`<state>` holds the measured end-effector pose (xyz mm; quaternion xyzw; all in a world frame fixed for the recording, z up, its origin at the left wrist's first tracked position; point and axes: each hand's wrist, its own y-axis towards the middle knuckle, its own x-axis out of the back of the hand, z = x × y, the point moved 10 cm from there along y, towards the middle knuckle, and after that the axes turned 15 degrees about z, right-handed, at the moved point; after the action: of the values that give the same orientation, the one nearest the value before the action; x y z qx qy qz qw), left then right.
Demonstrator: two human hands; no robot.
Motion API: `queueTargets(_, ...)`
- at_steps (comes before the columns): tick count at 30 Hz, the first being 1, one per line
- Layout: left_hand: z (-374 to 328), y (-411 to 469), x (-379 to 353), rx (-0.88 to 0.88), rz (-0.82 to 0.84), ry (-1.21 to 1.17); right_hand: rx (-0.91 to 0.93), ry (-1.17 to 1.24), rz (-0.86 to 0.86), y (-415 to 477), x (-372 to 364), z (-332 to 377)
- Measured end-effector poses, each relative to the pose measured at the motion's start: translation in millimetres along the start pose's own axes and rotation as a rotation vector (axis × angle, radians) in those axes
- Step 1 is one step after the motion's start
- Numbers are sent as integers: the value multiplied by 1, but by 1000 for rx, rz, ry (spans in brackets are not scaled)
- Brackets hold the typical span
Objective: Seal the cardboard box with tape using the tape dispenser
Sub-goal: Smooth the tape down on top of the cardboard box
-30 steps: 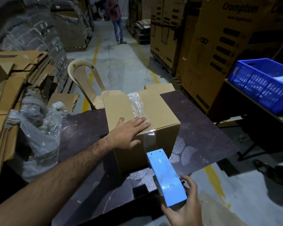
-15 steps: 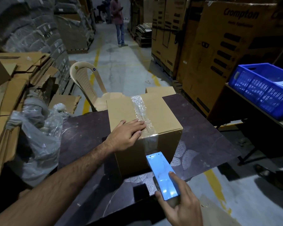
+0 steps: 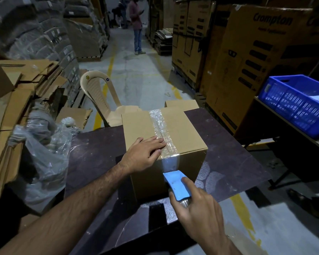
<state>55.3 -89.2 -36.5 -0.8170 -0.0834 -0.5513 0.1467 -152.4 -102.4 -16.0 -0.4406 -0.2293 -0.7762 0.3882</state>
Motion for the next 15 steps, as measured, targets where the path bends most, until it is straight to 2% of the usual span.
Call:
queueTargets(10, 2, 0, -1, 2, -21, -27, -98, 37, 37, 22, 7, 10)
queueTargets(15, 5, 0, -2, 9, -26, -36, -242, 169, 184, 26, -13, -25)
